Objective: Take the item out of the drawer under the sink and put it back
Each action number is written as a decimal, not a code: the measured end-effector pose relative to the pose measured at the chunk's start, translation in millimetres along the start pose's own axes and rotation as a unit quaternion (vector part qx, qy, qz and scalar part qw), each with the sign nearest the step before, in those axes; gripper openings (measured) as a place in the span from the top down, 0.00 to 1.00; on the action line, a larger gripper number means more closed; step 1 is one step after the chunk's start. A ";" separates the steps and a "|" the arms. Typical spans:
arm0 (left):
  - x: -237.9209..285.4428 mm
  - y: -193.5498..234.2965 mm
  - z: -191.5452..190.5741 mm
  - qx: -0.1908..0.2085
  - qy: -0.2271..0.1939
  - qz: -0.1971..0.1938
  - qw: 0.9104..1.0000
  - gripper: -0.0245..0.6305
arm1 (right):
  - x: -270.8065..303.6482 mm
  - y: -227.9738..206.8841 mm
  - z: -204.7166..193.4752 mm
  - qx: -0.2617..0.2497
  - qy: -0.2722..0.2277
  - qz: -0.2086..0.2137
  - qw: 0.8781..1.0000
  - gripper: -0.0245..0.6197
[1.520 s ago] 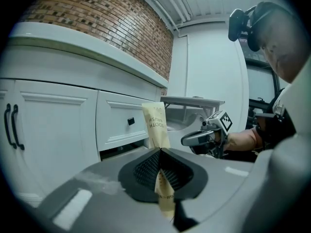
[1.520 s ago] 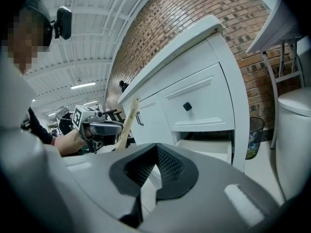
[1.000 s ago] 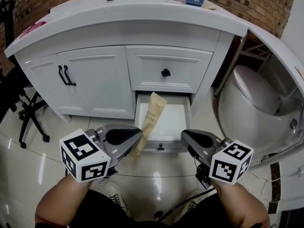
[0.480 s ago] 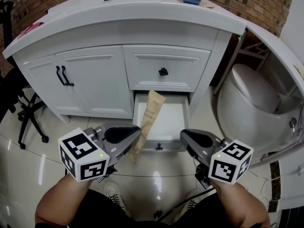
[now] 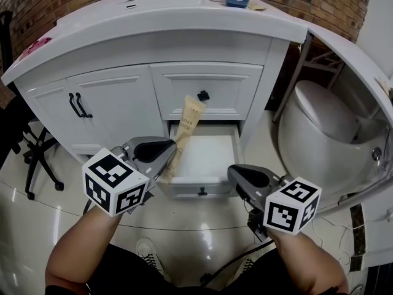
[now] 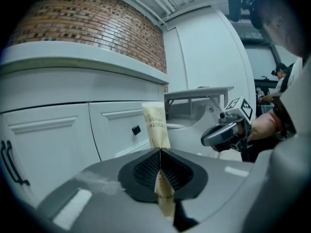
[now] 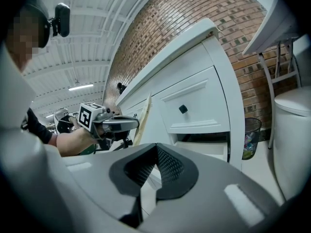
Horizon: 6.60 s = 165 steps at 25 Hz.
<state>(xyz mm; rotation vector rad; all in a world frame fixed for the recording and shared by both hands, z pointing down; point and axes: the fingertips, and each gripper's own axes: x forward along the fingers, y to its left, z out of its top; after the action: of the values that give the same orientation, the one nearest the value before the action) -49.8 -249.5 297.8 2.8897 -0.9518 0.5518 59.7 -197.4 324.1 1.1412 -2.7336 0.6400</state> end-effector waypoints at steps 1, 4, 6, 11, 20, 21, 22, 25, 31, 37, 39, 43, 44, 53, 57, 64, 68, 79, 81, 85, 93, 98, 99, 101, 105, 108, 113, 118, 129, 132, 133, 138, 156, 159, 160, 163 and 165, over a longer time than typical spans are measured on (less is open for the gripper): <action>6.8 3.2 -0.5 0.009 0.007 0.004 1.000 0.95 | 0.1 -2.1 0.9 0.001 -0.001 -0.002 1.000 0.96; 28.3 7.2 -0.7 0.036 0.027 0.007 0.999 0.95 | -0.2 -9.4 2.9 0.007 -0.006 -0.007 1.000 0.96; 42.1 6.7 -0.6 0.056 0.039 0.005 0.998 0.95 | -0.8 -12.4 2.7 0.009 -0.006 -0.011 1.000 0.96; 73.8 5.0 -15.8 0.105 0.085 -0.006 0.991 0.95 | -4.1 -9.9 2.7 0.010 -0.005 -0.006 1.000 0.96; 135.0 8.8 -82.4 0.115 0.200 -0.039 0.972 0.94 | -17.9 -14.2 22.3 0.023 -0.041 -0.005 0.999 0.96; 141.0 9.2 -87.3 0.114 0.206 -0.040 0.971 0.94 | -18.0 -16.8 22.6 0.026 -0.041 -0.007 0.999 0.96; 146.9 9.3 -92.2 0.112 0.212 -0.043 0.970 0.95 | -17.9 -19.1 22.4 0.029 -0.041 -0.009 0.999 0.96; 165.2 9.3 -107.9 0.117 0.246 -0.056 0.961 0.94 | -17.7 -25.0 21.7 0.036 -0.040 -0.015 0.998 0.96; 192.5 13.2 -143.7 0.113 0.323 -0.075 0.937 0.94 | -13.4 -22.2 22.8 0.043 -0.041 -0.010 0.998 0.96; 197.2 28.6 -159.0 0.103 0.355 -0.047 0.928 0.91 | -9.3 -21.0 19.0 0.040 -0.031 -0.002 0.999 0.96; 196.9 29.2 -158.5 0.102 0.351 -0.048 0.929 0.84 | -10.0 -22.9 19.6 0.041 -0.033 -0.003 0.999 0.96; 198.8 24.0 -144.6 0.091 0.312 -0.057 0.944 0.86 | -11.1 -24.3 21.0 0.041 -0.034 -0.004 0.999 0.96; 198.6 23.8 -141.1 0.088 0.304 -0.055 0.947 0.87 | -11.3 -24.2 20.9 0.041 -0.034 -0.004 0.999 0.96; 177.7 20.9 -105.1 0.055 0.249 -0.043 0.966 0.95 | -7.9 -20.3 15.3 0.031 -0.026 -0.010 0.999 0.96; 151.8 17.3 -76.6 0.032 0.203 -0.032 0.978 0.95 | -5.7 -16.8 12.5 0.024 -0.021 -0.012 0.999 0.96; 68.5 -9.6 -22.0 -0.033 0.088 -0.043 0.995 0.95 | 2.5 2.9 -0.6 0.008 0.001 0.004 1.000 0.96; 19.6 -23.2 -5.5 -0.053 0.042 -0.041 0.997 0.95 | 2.4 13.5 0.2 0.002 0.001 0.018 1.000 0.96; -29.7 -52.9 -7.8 -0.138 -0.045 -0.062 0.987 0.95 | -2.7 27.5 0.6 -0.004 -0.002 0.027 1.000 0.96; -31.9 -54.1 -13.9 -0.136 -0.043 -0.061 0.988 0.95 | -3.5 27.6 -1.6 -0.004 0.001 0.027 1.000 0.96; -36.2 -46.3 -13.9 -0.129 -0.050 -0.047 0.989 0.95 | -5.4 24.2 -0.7 0.007 -0.001 0.028 1.000 0.96; -34.9 -54.2 -16.0 -0.122 -0.046 -0.066 0.989 0.95 | -8.5 12.0 -1.3 0.015 0.000 0.013 1.000 0.96; -33.9 -56.9 -14.4 -0.120 -0.048 -0.065 0.989 0.95 | -6.8 13.4 -0.2 0.001 0.001 0.004 1.000 0.96; -34.7 -57.1 -14.1 -0.119 -0.049 -0.065 0.990 0.95 | -7.0 14.4 -0.4 0.001 0.001 0.003 1.000 0.96; -37.7 -58.3 -11.7 -0.116 -0.051 -0.066 0.990 0.95 | -8.2 18.2 -0.5 0.000 0.002 0.005 1.000 0.96; -47.8 -65.9 -6.2 -0.113 -0.054 -0.068 0.990 0.95 | -14.0 27.3 -1.4 -0.011 0.005 0.006 1.000 0.96; -55.9 -78.3 -4.7 -0.112 -0.051 -0.074 0.990 0.95 | -21.6 33.2 -3.5 -0.006 0.007 0.006 1.000 0.96; -82.2 -106.6 1.8 -0.101 -0.061 -0.078 0.990 0.95 | -46.7 65.9 0.3 -0.010 -0.007 0.018 1.000 0.96; -111.5 -120.0 0.4 -0.101 -0.073 -0.060 0.990 0.95 | -69.8 95.8 -3.6 -0.035 -0.015 0.012 0.999 0.96; -145.1 -162.4 -14.6 -0.084 -0.065 -0.059 0.993 0.95 | -92.5 141.9 -39.9 -0.070 0.010 -0.012 0.997 0.96; -154.1 -170.2 -13.1 -0.080 -0.070 -0.059 0.993 0.95 | -97.2 146.6 -46.0 -0.065 0.011 -0.017 0.998 0.96; -156.1 -171.6 -13.6 -0.078 -0.070 -0.057 0.993 0.95 | -98.8 147.8 -46.8 -0.068 0.011 -0.020 0.997 0.96; -158.5 -174.0 -24.4 -0.080 -0.059 -0.051 0.994 0.95 | -103.6 155.8 -47.4 -0.072 0.007 -0.020 0.997 0.96; -163.3 -170.8 -24.2 -0.081 -0.065 -0.050 0.993 0.95 | -98.7 162.0 -48.7 -0.079 0.011 -0.017 0.997 0.96; -163.7 -170.8 -23.8 -0.081 -0.065 -0.049 0.993 0.95 | -100.2 163.3 -48.3 -0.079 0.011 -0.016 0.997 0.96; -163.8 -170.8 -23.7 -0.082 -0.065 -0.048 0.993 0.95 | -100.7 164.2 -48.3 -0.079 0.011 -0.014 0.997 0.96; -164.1 -170.5 -22.2 -0.083 -0.066 -0.047 0.993 0.95 | -102.4 167.3 -46.7 -0.080 0.009 -0.011 0.997 0.96; -163.9 -171.0 -20.2 -0.083 -0.069 -0.047 0.993 0.95 | -103.6 168.2 -46.0 -0.080 0.008 -0.011 0.997 0.96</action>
<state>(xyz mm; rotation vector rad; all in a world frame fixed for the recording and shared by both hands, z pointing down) -78.9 -15.1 270.4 2.8335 -0.8272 0.2570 12.9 -4.5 282.1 1.1228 -2.6984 0.4162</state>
